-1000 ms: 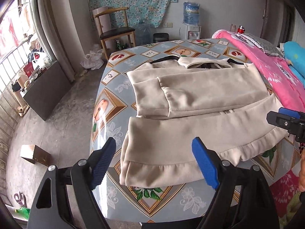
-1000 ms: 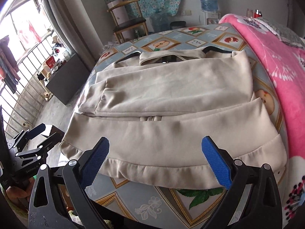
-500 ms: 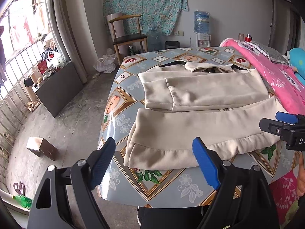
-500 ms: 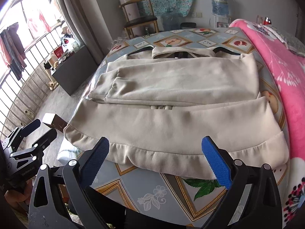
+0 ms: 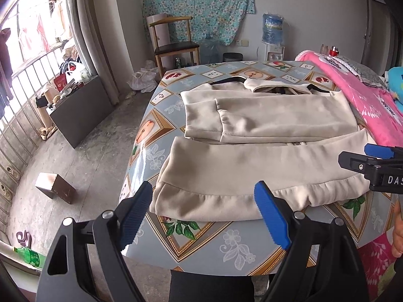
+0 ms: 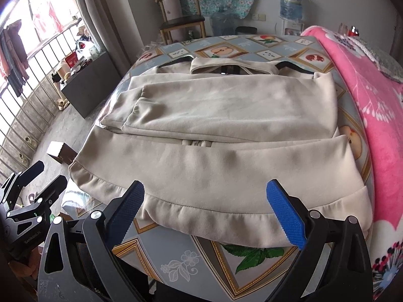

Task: Fold large clothes

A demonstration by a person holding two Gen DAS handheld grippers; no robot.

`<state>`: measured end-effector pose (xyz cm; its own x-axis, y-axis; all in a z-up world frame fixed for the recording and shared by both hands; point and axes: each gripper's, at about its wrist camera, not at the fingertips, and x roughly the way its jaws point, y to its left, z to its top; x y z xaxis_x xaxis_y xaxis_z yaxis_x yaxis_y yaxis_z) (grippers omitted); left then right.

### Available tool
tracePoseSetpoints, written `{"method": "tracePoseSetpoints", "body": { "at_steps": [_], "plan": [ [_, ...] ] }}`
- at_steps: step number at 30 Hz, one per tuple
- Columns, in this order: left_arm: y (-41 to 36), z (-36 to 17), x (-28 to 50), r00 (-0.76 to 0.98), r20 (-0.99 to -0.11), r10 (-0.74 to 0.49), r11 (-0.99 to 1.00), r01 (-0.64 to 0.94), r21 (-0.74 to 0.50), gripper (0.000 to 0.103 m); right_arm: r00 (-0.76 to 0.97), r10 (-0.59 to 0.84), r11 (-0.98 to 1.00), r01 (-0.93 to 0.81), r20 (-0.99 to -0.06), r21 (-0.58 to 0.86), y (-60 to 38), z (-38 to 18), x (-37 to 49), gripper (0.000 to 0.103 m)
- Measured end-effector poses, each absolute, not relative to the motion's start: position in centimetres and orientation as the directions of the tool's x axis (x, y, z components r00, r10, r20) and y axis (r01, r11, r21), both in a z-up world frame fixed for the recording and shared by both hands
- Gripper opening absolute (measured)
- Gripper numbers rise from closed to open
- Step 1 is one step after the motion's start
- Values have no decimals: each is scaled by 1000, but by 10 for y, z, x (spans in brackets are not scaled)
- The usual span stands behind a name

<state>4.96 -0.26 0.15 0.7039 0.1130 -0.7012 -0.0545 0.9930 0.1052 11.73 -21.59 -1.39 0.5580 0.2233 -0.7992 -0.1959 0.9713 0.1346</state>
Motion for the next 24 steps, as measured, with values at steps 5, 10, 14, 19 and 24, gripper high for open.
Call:
{"method": "tracePoseSetpoints", "body": {
  "at_steps": [5,10,14,19,24],
  "plan": [
    [5,-3,39,706,-702,98,995,-59,79,81,562,172,980,-178,-809,84,-214,-12,110,94],
    [18,-1,20,705,-699,121,991,-47,124,81,579,187,980,-164,-793,111,-209,-6,105,94],
    [47,6,7,712,-688,141,989,-74,126,81,589,180,981,-168,-788,99,-196,-2,101,96],
    [76,1,14,693,-703,160,987,-109,117,81,626,113,989,-148,-771,24,-194,4,102,96],
    [87,-9,31,692,-714,107,994,-71,80,81,620,17,996,-79,-785,-40,-202,-4,115,96]
  ]
}}
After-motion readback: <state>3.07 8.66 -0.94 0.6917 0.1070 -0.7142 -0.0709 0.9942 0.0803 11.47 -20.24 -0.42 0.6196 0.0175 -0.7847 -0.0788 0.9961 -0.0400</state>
